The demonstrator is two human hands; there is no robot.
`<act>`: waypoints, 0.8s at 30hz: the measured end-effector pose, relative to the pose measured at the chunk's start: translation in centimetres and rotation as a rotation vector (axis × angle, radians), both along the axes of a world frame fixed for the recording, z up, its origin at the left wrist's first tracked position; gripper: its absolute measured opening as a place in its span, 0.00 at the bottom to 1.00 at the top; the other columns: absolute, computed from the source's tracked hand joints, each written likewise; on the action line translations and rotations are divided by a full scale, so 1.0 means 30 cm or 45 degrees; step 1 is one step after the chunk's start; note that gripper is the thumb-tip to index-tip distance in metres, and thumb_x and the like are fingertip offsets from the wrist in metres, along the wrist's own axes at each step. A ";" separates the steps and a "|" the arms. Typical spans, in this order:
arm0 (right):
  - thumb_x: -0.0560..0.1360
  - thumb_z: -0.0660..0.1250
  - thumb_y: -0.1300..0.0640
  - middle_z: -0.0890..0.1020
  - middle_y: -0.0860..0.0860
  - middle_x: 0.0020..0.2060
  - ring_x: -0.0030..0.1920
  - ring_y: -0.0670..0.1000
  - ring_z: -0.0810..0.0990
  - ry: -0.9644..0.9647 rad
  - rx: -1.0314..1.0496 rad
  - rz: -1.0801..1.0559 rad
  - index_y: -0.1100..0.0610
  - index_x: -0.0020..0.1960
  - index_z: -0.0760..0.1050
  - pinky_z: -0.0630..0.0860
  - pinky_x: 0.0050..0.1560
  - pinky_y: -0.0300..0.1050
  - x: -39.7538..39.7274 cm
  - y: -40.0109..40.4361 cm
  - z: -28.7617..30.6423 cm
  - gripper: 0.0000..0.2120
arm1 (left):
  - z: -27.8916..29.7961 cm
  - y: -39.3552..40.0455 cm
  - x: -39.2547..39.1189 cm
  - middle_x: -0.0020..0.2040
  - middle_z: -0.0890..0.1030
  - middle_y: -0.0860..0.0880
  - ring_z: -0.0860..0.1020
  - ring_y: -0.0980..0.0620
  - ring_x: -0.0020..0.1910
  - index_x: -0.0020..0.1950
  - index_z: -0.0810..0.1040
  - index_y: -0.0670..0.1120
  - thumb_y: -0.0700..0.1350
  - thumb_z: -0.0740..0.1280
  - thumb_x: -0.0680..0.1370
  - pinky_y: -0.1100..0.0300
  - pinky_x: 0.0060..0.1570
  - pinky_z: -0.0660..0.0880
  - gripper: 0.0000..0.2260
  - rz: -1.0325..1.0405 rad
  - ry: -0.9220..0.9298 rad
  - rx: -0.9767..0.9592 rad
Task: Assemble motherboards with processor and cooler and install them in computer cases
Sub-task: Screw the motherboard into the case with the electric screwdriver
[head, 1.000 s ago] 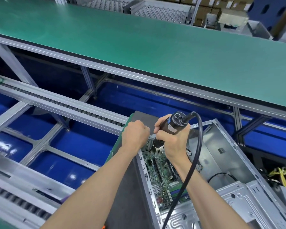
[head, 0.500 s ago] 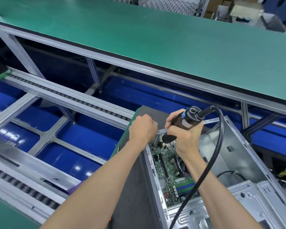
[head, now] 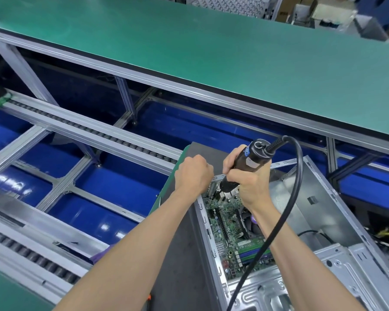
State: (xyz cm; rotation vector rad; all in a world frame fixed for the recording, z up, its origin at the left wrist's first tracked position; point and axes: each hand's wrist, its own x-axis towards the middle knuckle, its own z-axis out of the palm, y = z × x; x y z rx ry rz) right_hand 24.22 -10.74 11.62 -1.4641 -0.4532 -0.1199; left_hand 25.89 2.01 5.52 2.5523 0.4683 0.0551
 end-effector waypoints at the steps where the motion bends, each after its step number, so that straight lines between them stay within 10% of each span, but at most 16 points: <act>1: 0.56 0.66 0.62 0.79 0.49 0.29 0.32 0.54 0.75 -0.004 -0.002 -0.001 0.48 0.32 0.77 0.73 0.36 0.46 0.001 0.002 -0.001 0.10 | -0.002 -0.001 0.000 0.39 0.76 0.44 0.74 0.41 0.36 0.37 0.74 0.44 0.46 0.60 0.78 0.52 0.37 0.69 0.12 -0.001 -0.007 0.005; 19: 0.56 0.64 0.73 0.83 0.58 0.33 0.35 0.53 0.80 0.147 0.104 -0.194 0.59 0.38 0.82 0.76 0.40 0.43 -0.050 -0.056 0.053 0.16 | 0.021 0.006 -0.047 0.30 0.74 0.47 0.75 0.43 0.33 0.31 0.68 0.45 0.50 0.57 0.83 0.52 0.36 0.74 0.20 -0.101 -0.229 0.046; 24: 0.55 0.62 0.74 0.78 0.57 0.31 0.31 0.56 0.73 0.232 0.534 -0.313 0.63 0.36 0.77 0.71 0.36 0.46 -0.069 -0.147 0.154 0.13 | 0.103 0.020 -0.076 0.23 0.63 0.52 0.60 0.54 0.23 0.24 0.64 0.45 0.48 0.63 0.79 0.58 0.27 0.62 0.23 0.184 -0.457 -0.821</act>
